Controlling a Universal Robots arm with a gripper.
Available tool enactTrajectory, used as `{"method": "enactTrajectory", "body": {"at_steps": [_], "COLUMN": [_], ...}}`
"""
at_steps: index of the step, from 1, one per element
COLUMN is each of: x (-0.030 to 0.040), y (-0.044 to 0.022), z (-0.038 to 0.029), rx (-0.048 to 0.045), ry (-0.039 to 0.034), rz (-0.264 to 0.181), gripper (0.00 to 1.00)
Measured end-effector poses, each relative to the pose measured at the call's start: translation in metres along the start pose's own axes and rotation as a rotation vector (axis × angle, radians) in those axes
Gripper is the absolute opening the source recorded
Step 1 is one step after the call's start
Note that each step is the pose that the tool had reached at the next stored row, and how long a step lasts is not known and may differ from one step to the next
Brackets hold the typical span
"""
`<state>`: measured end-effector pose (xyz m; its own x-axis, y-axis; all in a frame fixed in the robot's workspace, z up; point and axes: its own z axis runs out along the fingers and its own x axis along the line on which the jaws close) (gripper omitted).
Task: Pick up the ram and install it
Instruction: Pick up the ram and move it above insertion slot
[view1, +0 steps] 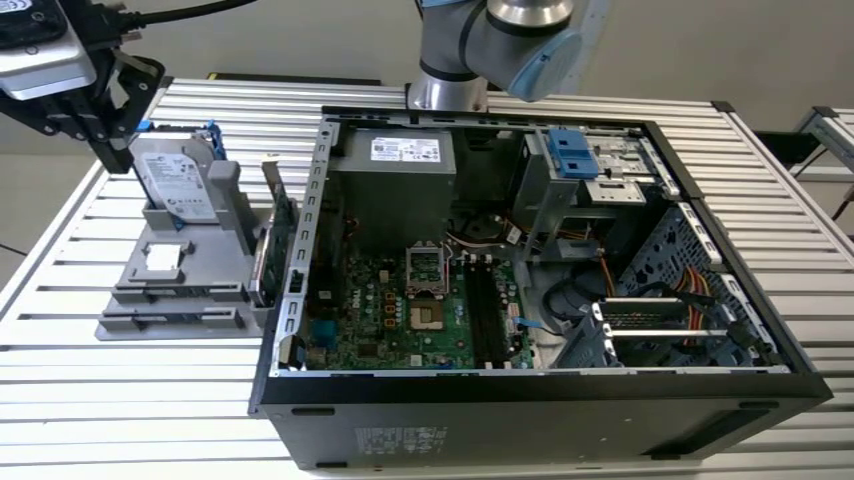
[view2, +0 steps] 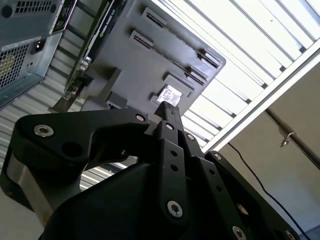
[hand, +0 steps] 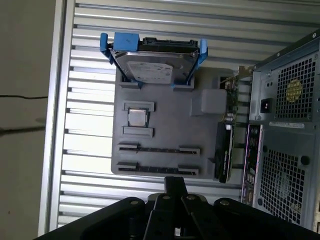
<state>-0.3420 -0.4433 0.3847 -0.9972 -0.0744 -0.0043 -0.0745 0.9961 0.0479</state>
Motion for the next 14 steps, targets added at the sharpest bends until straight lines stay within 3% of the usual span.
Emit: {"method": "enactTrajectory", "body": {"at_steps": [14], "x": [0.0000], "y": [0.0000], "z": [0.0000], "rx": [-0.0002], "ry": [0.0024], "rz": [-0.049], "gripper": [0.00]}}
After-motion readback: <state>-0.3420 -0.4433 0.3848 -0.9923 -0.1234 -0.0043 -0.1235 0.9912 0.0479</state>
